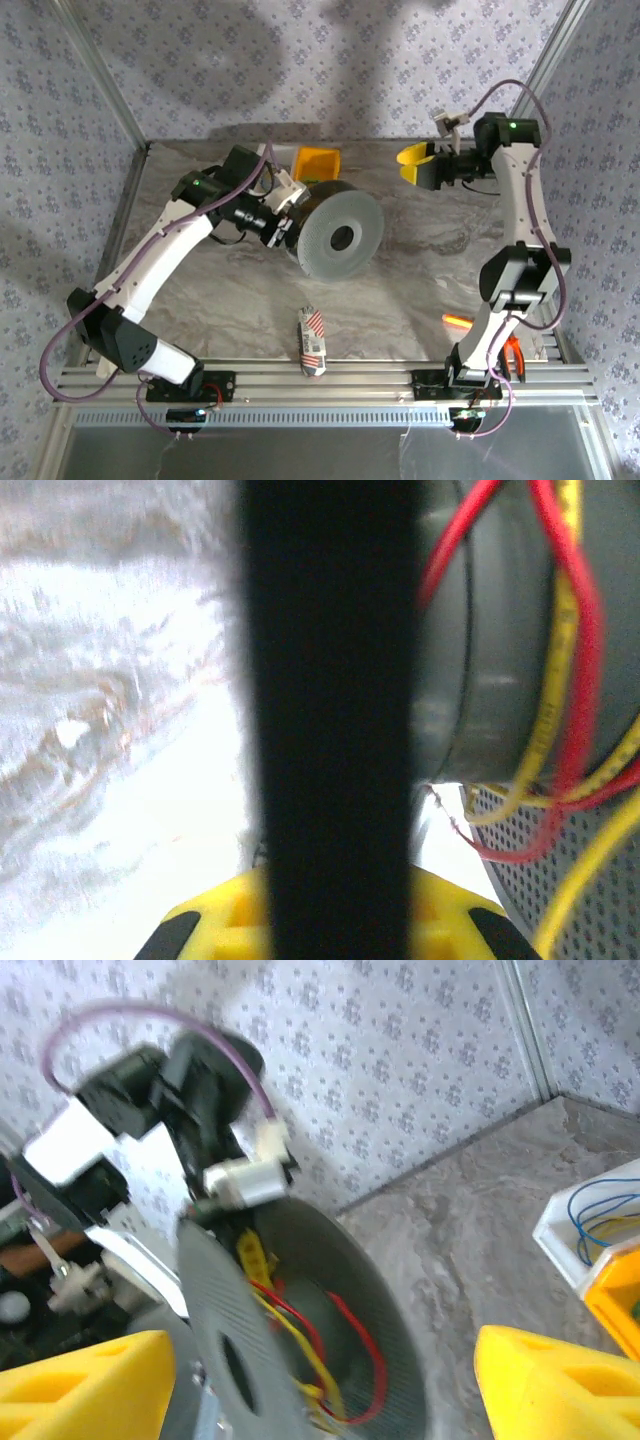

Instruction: Wrap the cables

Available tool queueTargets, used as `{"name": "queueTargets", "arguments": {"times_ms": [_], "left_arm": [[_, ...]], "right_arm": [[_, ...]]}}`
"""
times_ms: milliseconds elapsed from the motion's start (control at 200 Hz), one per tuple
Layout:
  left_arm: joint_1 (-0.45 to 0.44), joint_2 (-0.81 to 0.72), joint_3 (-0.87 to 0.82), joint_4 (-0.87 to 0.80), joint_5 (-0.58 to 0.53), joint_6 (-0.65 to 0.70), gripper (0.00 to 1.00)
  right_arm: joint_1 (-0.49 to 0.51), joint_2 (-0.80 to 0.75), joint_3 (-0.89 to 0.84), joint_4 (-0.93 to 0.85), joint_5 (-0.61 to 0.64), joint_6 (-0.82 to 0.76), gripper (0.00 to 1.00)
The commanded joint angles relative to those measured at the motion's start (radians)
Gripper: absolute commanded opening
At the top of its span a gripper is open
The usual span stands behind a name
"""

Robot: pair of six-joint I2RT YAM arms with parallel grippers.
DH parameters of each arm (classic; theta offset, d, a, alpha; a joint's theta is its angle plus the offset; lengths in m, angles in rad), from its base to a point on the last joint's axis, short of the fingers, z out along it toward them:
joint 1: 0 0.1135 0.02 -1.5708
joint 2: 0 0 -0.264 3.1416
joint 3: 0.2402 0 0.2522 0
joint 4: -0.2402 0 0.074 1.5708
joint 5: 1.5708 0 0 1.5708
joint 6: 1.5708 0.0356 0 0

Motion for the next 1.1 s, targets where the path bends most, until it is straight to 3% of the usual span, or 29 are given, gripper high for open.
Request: {"name": "queueTargets", "arguments": {"times_ms": [0, 85, 220, 275, 320, 350, 420, 485, 545, 660, 929, 1099], "left_arm": [[0.014, -0.06, 0.008, -0.012, 0.029, 0.007, 0.0], [0.02, -0.07, 0.001, -0.014, -0.005, -0.004, 0.0], [0.036, -0.073, -0.018, -0.008, -0.074, -0.035, 0.0], [0.045, -0.073, -0.026, 0.001, -0.109, -0.05, 0.0], [0.055, -0.071, -0.032, 0.006, -0.122, -0.055, 0.0], [0.06, -0.068, -0.036, 0.011, -0.133, -0.062, 0.0], [0.07, -0.06, -0.047, 0.03, -0.186, -0.083, 0.0], [0.076, -0.048, -0.053, 0.053, -0.267, -0.123, 0.0], [0.08, -0.036, -0.064, 0.078, -0.355, -0.156, 0.0], [0.07, -0.005, -0.077, 0.104, -0.546, -0.19, 0.0], [-0.077, 0.113, -0.017, 0.099, -0.991, -0.12, 0.0], [-0.169, 0.218, 0.056, 0.091, -1.216, -0.091, 0.0]], "right_arm": [[-0.012, -0.02, 0.001, -0.045, -0.19, 0.087, 0.91], [-0.024, -0.022, 0.007, -0.051, -0.186, 0.091, 0.99], [-0.058, -0.087, -0.011, 0.06, -0.121, 0.229, 1.0], [-0.061, -0.174, -0.085, 0.376, 0.022, 0.529, 1.0], [-0.034, -0.315, -0.264, 0.811, 0.366, 0.943, 1.0], [-0.016, -0.392, -0.35, 0.957, 0.507, 1.078, 1.0], [-0.067, -0.414, -0.274, 0.804, 0.513, 1.034, 1.0], [-0.06, -0.432, -0.216, 0.722, 0.678, 1.019, 1.0], [-0.045, -0.483, -0.253, 0.752, 0.797, 1.042, 1.0], [-0.036, -0.599, -0.417, 0.848, 0.847, 1.07, 1.0], [0.036, -0.719, -0.677, 0.913, 0.985, 1.115, 1.0], [0.074, -0.738, -0.719, 0.896, 1.015, 1.098, 1.0]]}}
